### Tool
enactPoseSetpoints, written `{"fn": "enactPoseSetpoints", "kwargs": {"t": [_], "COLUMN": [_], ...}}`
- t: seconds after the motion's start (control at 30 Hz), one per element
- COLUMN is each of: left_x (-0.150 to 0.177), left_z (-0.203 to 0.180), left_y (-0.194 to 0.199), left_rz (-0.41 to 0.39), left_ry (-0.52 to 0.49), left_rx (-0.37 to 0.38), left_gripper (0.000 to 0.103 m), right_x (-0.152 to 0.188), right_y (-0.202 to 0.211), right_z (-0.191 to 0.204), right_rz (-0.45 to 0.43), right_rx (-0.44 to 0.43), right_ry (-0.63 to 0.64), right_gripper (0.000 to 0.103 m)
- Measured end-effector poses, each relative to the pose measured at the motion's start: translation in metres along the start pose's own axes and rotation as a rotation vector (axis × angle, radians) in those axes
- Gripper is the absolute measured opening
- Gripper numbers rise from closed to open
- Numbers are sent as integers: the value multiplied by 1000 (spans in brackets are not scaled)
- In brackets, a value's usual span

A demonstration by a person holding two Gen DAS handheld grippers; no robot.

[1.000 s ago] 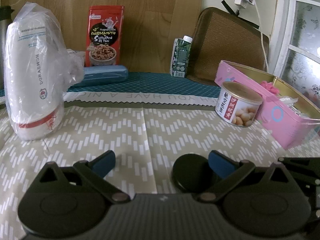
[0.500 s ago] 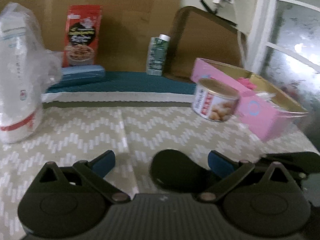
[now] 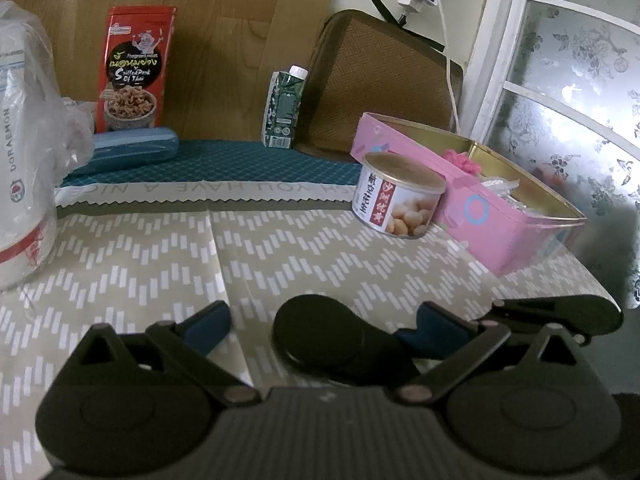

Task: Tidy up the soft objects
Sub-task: 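Grasp the black pouch with the left tool, then lift and carry the black pouch over the pink tin with the left tool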

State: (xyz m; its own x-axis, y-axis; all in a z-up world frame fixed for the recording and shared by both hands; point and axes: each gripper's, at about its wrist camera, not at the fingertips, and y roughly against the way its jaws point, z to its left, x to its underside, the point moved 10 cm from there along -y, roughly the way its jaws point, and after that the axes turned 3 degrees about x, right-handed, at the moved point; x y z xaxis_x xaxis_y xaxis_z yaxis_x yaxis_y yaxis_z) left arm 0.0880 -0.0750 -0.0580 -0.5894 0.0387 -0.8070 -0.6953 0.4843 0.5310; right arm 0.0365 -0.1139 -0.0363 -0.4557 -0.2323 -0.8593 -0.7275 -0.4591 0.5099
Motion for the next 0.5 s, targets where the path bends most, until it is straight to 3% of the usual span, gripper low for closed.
{"fn": "enactPoseSetpoints", "kwargs": {"t": [0.07, 0.13, 0.17, 0.2, 0.33, 0.5], "left_x": [0, 0, 0, -1, -3, -8], "left_z": [0, 0, 0, 0, 6, 21], "left_y": [0, 0, 0, 0, 4, 14], "left_rz": [-3, -6, -6, -7, -32, -89], "left_ry": [1, 7, 9, 12, 73, 212], "left_rx": [-2, -3, -2, 1, 36, 72], "left_gripper": [103, 103, 103, 103, 103, 103], "right_x": [0, 1, 1, 1, 2, 2], "right_y": [0, 0, -2, -5, -4, -4], "right_z": [0, -1, -6, -10, -18, -8], "right_rz": [1, 11, 25, 35, 29, 25], "right_rx": [3, 41, 92, 121, 126, 141], "right_ry": [5, 6, -7, -26, -66, 4], "right_gripper": [47, 66, 85, 91, 91, 94]}}
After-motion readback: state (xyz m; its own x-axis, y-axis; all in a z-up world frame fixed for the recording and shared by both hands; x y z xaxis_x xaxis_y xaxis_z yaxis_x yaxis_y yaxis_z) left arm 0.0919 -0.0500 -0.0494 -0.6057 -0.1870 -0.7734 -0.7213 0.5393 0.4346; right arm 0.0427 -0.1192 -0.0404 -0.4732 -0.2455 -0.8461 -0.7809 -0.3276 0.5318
